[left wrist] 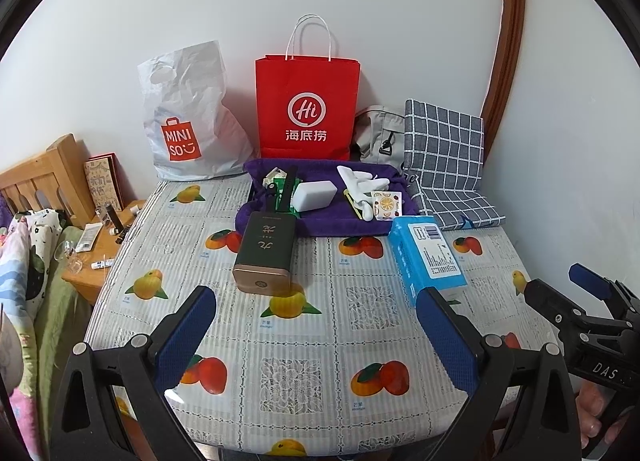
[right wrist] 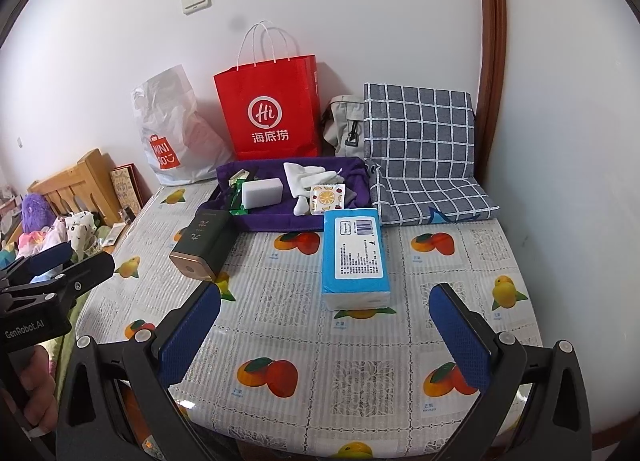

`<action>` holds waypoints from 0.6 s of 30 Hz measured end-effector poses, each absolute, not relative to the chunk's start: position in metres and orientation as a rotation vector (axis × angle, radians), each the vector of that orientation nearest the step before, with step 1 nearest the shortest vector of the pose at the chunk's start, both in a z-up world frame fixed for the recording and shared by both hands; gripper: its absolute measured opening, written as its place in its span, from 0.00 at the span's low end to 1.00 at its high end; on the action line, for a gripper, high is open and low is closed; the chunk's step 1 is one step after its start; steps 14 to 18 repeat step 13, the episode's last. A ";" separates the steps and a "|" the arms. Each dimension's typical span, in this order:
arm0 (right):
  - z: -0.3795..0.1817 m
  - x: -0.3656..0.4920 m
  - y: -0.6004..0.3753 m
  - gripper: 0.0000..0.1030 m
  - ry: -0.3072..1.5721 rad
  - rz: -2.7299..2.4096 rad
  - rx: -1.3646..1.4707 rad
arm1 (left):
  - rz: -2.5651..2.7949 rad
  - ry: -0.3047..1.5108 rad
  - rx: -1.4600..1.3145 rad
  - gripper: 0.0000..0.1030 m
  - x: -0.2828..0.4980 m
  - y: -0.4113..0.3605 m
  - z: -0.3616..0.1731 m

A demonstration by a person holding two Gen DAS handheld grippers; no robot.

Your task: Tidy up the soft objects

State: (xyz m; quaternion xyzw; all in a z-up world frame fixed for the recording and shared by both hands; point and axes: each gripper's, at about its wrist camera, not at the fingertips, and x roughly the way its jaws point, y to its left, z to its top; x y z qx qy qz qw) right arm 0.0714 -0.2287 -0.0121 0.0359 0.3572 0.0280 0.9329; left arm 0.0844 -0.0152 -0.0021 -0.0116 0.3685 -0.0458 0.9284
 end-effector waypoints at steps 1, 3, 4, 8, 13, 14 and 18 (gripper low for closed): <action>-0.013 0.071 -0.229 1.00 0.730 0.057 0.074 | -0.095 0.754 -0.023 0.98 0.084 -0.015 -0.002; -0.013 0.070 -0.228 1.00 0.728 0.057 0.074 | -0.095 0.755 -0.024 0.98 0.085 -0.016 -0.002; -0.013 0.070 -0.229 1.00 0.727 0.057 0.075 | -0.096 0.757 -0.025 0.98 0.085 -0.016 -0.002; -0.013 0.071 -0.228 1.00 0.730 0.056 0.074 | -0.096 0.756 -0.025 0.98 0.085 -0.016 -0.002; -0.014 0.072 -0.228 1.00 0.727 0.062 0.072 | -0.096 0.750 -0.029 0.98 0.085 -0.015 -0.003; -0.014 0.072 -0.228 1.00 0.727 0.062 0.072 | -0.096 0.750 -0.029 0.98 0.085 -0.015 -0.003; -0.014 0.072 -0.228 1.00 0.727 0.062 0.072 | -0.096 0.750 -0.029 0.98 0.085 -0.015 -0.003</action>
